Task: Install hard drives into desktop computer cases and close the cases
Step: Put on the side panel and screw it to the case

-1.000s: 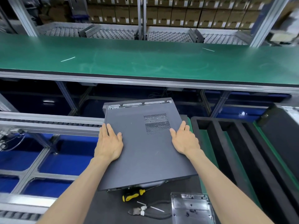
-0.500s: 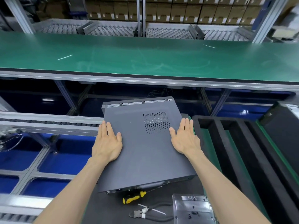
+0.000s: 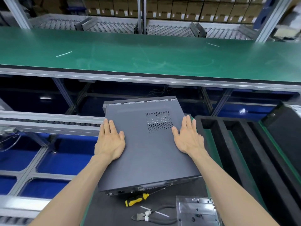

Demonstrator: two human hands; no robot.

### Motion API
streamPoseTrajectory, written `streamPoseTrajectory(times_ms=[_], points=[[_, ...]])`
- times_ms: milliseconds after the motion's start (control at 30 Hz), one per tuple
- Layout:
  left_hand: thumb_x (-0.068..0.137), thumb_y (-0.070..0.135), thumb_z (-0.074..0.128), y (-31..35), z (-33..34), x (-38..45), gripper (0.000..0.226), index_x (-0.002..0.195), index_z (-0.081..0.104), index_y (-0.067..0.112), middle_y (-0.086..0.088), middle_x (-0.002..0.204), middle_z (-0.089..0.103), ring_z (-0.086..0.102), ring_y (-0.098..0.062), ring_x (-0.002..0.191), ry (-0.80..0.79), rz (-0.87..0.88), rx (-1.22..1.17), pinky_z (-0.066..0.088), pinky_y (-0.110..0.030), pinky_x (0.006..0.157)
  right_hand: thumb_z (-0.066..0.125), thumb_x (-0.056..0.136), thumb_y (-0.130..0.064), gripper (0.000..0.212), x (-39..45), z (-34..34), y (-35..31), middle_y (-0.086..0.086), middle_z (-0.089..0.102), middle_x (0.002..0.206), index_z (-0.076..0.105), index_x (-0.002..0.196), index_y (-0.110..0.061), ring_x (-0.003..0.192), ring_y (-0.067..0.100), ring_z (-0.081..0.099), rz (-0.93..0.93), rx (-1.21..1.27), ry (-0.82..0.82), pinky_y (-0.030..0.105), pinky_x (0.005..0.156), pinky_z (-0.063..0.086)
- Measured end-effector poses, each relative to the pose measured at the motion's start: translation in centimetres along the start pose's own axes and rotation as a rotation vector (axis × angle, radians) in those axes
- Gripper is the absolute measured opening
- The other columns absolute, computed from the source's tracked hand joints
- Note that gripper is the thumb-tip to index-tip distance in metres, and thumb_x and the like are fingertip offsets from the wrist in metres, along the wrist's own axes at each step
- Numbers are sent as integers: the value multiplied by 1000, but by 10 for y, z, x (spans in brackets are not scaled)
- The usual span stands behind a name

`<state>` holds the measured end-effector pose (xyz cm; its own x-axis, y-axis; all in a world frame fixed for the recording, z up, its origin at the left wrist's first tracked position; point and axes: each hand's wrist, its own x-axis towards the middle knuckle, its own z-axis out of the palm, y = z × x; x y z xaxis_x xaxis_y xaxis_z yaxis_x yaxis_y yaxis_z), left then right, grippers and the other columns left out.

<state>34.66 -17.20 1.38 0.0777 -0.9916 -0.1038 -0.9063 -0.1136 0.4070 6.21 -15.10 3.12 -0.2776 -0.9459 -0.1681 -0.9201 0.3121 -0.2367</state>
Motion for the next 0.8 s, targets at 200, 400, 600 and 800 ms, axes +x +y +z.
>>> streamPoseTrajectory(times_ms=[200, 400, 600, 800], points=[[104, 48, 21, -6, 1, -10, 70, 161, -1, 13, 2, 169, -12, -6, -16, 155, 0, 14, -9, 23, -45, 121, 18, 103, -59, 74, -11, 5, 4, -8, -14, 167, -3, 160, -18, 154, 22, -14, -14, -35, 13, 54, 109, 35], [104, 50, 21, -7, 3, -14, 71, 161, -3, 15, 6, 168, -14, -7, -17, 155, -13, 25, 7, 31, -49, 116, 18, 101, -61, 74, -14, 8, 5, -12, -14, 167, -5, 160, -22, 155, 22, -5, -15, -19, 9, 55, 107, 37], [103, 51, 24, -6, -2, -5, 71, 161, 0, 18, 8, 169, -11, -2, -20, 155, -28, 32, 8, 34, -50, 113, 22, 100, -63, 75, -9, 4, 3, -13, -7, 167, -1, 159, -24, 148, 26, 26, -6, 13, 22, 55, 99, 42], [102, 55, 22, -5, -1, -8, 72, 161, -2, 20, 9, 168, -14, -5, -18, 155, -27, 12, 17, 38, -51, 110, 28, 101, -61, 75, -7, 4, 2, -11, -3, 168, 2, 160, -23, 151, 25, 22, -2, 64, 35, 57, 104, 39]])
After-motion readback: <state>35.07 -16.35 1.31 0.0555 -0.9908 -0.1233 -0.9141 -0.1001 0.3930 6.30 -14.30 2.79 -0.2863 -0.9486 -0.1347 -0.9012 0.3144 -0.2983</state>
